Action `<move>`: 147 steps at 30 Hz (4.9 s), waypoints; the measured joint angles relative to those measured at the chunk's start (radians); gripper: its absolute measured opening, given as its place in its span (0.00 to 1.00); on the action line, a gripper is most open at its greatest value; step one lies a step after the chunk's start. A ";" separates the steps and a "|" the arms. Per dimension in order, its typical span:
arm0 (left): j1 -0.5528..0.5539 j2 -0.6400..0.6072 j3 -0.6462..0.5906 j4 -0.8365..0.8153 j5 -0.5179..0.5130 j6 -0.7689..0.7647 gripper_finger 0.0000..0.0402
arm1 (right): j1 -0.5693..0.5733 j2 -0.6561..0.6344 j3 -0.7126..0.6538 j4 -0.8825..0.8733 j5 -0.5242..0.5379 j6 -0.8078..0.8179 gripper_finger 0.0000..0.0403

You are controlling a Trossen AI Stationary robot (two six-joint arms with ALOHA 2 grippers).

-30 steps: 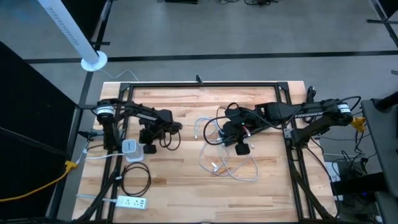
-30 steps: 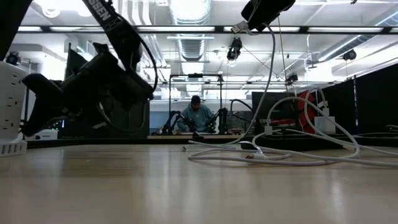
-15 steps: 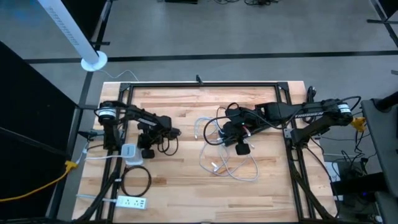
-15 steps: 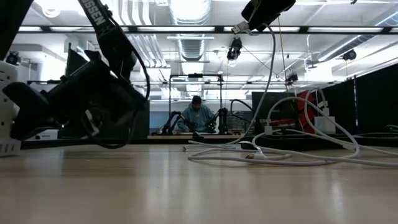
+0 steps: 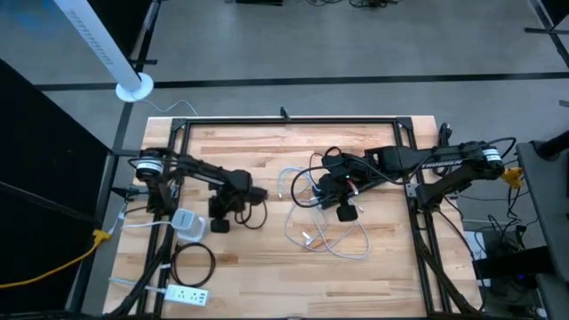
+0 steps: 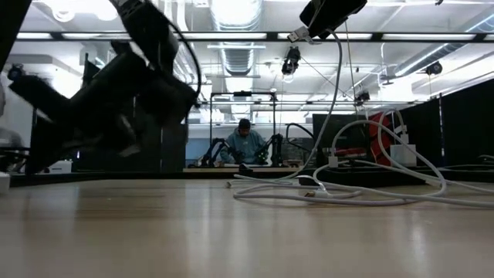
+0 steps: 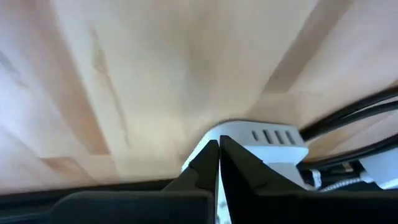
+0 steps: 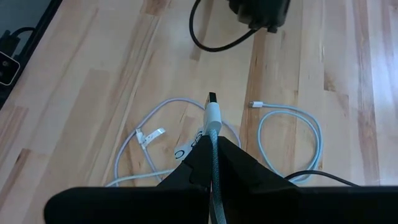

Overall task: Insert USB
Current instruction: Insert the white charger cable into the top white outlet extension

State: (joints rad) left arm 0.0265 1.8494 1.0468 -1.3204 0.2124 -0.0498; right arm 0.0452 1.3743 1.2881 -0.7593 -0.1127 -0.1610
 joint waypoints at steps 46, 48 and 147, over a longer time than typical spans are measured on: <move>-0.332 -0.577 0.142 -0.251 -0.027 -0.270 0.89 | 0.000 0.014 0.000 -0.028 0.000 0.048 0.00; -0.331 -0.577 0.130 -0.250 -0.044 -0.270 0.88 | 0.000 0.023 0.000 -0.028 0.000 0.056 0.00; -0.463 -0.679 -0.096 0.061 -0.171 -0.398 0.69 | -0.005 0.049 0.000 -0.011 0.010 0.125 0.00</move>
State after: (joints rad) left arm -0.4370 1.1704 0.9512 -1.2592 0.0413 -0.4480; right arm 0.0399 1.4231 1.2884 -0.7700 -0.1028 -0.0364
